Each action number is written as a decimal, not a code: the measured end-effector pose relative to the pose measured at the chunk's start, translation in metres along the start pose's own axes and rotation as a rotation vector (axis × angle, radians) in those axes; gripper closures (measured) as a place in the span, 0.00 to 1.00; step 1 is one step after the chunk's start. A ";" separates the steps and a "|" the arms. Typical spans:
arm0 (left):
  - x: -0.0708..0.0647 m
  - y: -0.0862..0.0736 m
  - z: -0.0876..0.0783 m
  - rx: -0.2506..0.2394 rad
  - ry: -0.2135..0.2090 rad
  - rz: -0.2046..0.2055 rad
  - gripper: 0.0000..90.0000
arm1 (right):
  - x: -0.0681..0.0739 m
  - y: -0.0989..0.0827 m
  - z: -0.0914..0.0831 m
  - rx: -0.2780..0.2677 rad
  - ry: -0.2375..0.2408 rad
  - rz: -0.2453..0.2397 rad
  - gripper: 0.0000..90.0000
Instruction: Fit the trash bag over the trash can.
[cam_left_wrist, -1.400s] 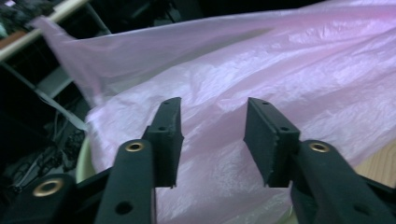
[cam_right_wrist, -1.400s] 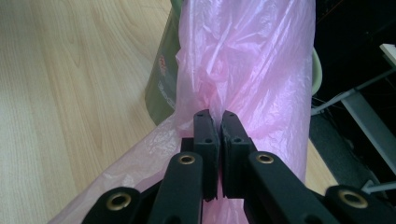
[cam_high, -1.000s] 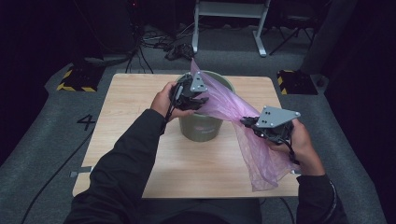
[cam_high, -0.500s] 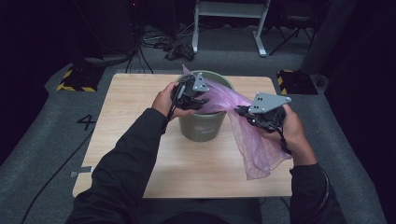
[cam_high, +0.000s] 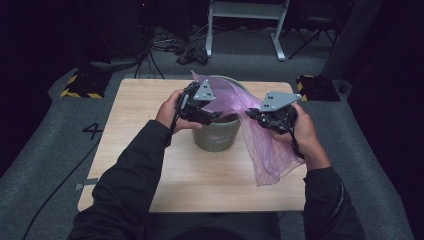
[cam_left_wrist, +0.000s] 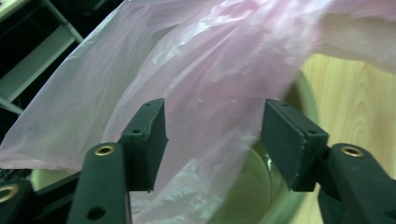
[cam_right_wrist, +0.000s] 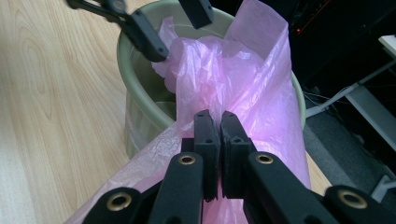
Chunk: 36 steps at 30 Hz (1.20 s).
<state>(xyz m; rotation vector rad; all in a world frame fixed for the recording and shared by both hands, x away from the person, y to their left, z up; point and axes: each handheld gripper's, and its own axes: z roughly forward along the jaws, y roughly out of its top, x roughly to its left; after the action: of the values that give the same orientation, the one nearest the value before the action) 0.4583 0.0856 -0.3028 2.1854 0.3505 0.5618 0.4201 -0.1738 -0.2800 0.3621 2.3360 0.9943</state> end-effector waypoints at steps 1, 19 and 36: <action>-0.001 -0.001 -0.001 -0.014 -0.008 -0.002 0.41 | 0.000 0.000 0.001 0.001 0.003 0.003 0.97; -0.024 0.015 0.002 -0.052 0.006 0.092 0.48 | 0.014 0.012 -0.020 -0.058 0.129 -0.022 0.99; -0.003 0.000 0.007 0.025 -0.058 0.030 1.00 | 0.014 0.007 -0.006 -0.060 0.034 0.010 0.74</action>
<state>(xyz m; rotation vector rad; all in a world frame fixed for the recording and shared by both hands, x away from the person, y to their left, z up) 0.4590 0.0794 -0.3073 2.2298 0.2952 0.5120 0.4056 -0.1661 -0.2775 0.3363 2.3310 1.0808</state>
